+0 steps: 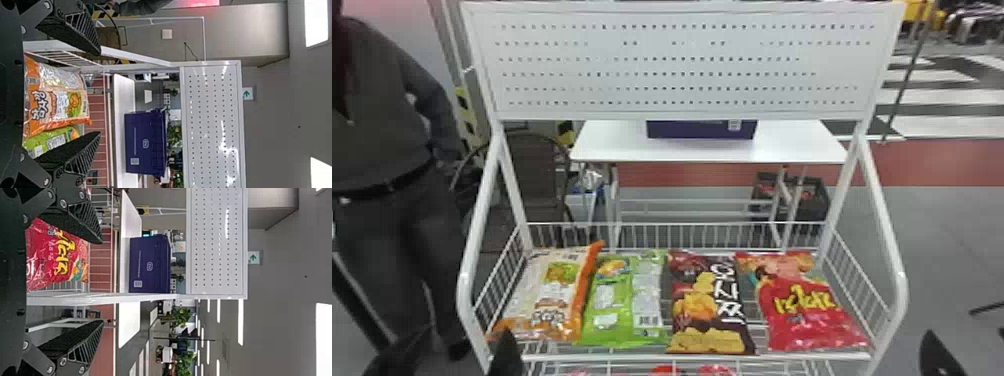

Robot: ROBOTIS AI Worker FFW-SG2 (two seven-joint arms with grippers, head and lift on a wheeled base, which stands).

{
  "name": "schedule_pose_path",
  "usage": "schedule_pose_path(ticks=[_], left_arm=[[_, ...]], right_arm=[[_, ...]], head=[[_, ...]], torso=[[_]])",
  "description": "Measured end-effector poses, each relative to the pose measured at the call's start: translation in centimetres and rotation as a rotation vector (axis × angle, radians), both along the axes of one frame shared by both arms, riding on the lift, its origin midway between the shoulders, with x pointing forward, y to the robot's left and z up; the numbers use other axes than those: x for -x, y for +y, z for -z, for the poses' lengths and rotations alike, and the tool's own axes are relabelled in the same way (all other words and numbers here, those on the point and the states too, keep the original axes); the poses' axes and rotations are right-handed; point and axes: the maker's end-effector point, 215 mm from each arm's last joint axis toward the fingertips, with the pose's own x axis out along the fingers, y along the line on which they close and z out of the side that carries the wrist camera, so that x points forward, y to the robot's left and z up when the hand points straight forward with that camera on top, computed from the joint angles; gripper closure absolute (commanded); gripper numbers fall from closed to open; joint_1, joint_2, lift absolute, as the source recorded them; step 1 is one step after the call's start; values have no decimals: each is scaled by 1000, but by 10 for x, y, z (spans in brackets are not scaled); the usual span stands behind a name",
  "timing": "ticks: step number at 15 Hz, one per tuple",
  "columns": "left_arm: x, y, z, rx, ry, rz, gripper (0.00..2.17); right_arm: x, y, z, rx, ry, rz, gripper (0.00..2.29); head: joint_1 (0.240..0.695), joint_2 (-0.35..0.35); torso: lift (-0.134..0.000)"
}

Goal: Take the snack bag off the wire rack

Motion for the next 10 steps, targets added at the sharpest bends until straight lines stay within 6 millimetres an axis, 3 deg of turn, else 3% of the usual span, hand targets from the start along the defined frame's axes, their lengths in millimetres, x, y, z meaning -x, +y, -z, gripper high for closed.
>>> schedule_pose_path(ticks=[3, 10], left_arm=[[2, -3, 1, 3, 5, 4, 188], [5, -2, 5, 3, 6, 5, 188]], right_arm=[[-17, 13, 14, -8, 27, -22, 191], [-115, 69, 77, -12, 141, -73, 191]], head=[[499, 0], [499, 0]], torso=[[0], [0]])
